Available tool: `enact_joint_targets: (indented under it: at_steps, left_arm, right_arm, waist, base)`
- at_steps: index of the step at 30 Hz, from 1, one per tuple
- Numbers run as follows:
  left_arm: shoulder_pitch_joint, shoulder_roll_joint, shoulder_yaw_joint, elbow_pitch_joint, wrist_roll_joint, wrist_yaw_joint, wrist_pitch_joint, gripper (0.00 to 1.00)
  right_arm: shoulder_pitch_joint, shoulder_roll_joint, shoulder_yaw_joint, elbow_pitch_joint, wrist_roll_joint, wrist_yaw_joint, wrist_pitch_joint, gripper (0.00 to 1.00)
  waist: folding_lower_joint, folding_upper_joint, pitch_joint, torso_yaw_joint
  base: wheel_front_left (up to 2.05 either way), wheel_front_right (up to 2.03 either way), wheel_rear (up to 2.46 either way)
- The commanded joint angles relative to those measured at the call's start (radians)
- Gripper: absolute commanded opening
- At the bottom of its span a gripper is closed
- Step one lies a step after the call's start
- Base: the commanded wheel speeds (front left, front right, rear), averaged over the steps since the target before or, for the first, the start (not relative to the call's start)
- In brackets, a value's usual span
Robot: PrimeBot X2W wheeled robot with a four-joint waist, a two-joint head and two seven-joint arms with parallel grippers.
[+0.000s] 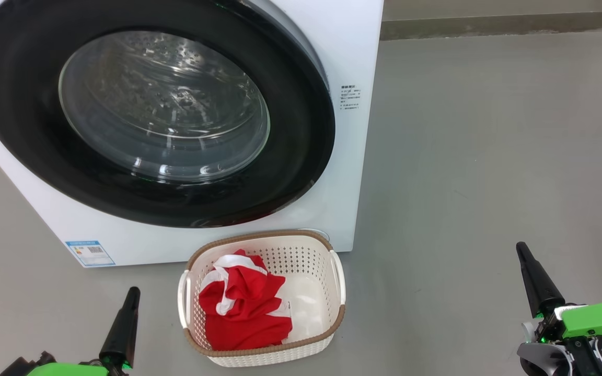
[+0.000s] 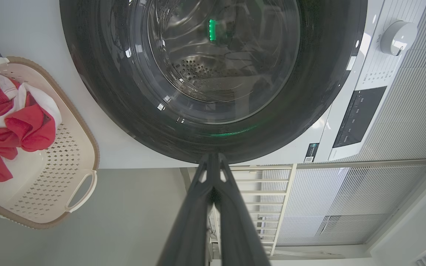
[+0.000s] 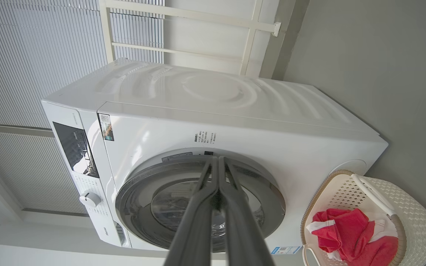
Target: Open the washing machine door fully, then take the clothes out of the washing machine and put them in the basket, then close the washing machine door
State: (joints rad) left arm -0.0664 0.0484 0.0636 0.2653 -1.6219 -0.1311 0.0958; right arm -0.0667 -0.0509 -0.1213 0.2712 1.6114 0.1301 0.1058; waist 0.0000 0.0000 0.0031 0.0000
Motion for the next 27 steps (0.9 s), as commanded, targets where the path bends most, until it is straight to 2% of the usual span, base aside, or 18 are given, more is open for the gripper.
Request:
enact_joint_targets:
  at_steps: [1, 27]
  left_arm:
    - [-0.040, 0.012, 0.037, -0.021, 0.002, 0.000, 0.007, 0.00]
    - [-0.041, 0.009, 0.041, -0.020, 0.006, 0.000, 0.010, 0.00]
  right_arm:
    - [-0.041, -0.004, 0.013, -0.027, 0.002, 0.001, 0.003, 0.00]
    - [-0.041, -0.002, 0.011, -0.027, 0.000, 0.001, 0.005, 0.00]
  waist:
    - [0.0000, 0.0000, 0.000, 0.000]
    - [0.0000, 0.0000, 0.000, 0.000]
  base:
    - [0.00, 0.00, 0.00]
    - [0.00, 0.00, 0.00]
